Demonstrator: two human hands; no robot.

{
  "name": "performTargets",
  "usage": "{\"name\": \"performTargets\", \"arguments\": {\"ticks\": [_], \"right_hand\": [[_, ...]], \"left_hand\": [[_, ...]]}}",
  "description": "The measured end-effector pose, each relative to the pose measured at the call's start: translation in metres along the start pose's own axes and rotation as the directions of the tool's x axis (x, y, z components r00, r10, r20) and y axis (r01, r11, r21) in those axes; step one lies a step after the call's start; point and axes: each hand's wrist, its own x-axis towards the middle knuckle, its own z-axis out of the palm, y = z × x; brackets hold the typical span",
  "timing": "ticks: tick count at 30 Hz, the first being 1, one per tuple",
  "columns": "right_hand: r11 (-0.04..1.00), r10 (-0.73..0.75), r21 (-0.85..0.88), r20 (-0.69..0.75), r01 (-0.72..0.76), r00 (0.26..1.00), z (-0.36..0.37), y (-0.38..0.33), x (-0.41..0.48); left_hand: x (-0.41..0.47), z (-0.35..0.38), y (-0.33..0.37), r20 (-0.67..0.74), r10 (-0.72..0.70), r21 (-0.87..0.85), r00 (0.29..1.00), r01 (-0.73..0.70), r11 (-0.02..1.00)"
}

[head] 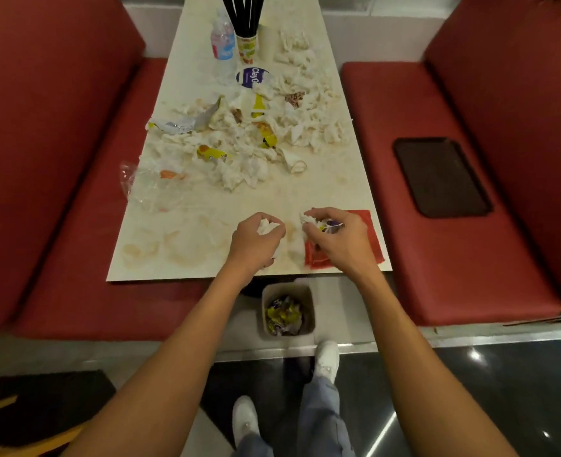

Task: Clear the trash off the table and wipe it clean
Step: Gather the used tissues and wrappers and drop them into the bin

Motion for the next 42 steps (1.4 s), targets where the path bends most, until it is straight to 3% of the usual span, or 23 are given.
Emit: {"name": "performTargets", "arguments": {"ticks": [3,9,16,28,33,36,42], "right_hand": [[0.996,0.041,0.084,0.02,-0.042,0.999,0.018,0.01,-0.039],[0.992,0.121,0.045,0.009,-0.122,0.993,0.041,0.053,-0.092],[0.964,0.265,-0.009,0.074,-0.266,0.961,0.057,0.129,-0.118],[0.916,0.354,-0.267,0.189,-0.299,0.916,0.103,0.315,-0.063],[0.89,0.356,-0.37,0.203,-0.265,0.912,0.145,0.367,-0.023],[0.865,0.37,-0.437,0.226,-0.246,0.901,0.171,0.398,-0.006],[0.85,0.439,-0.499,0.493,-0.17,0.751,0.201,0.437,0.008]], "left_hand": [[-0.019,-0.007,-0.027,0.029,0.05,0.071,0.998,-0.052,0.996],[-0.044,-0.004,-0.091,0.048,0.004,0.17,0.999,-0.012,0.985],[-0.04,0.026,-0.163,0.012,-0.171,0.182,0.985,0.166,0.969],[0.026,0.091,-0.286,-0.11,-0.392,0.163,0.913,0.406,0.899],[0.071,0.1,-0.336,-0.119,-0.393,0.351,0.912,0.409,0.842],[0.096,0.103,-0.362,-0.144,-0.389,0.372,0.91,0.414,0.831],[0.126,0.111,-0.399,-0.108,-0.309,0.379,0.945,0.327,0.866]]}}
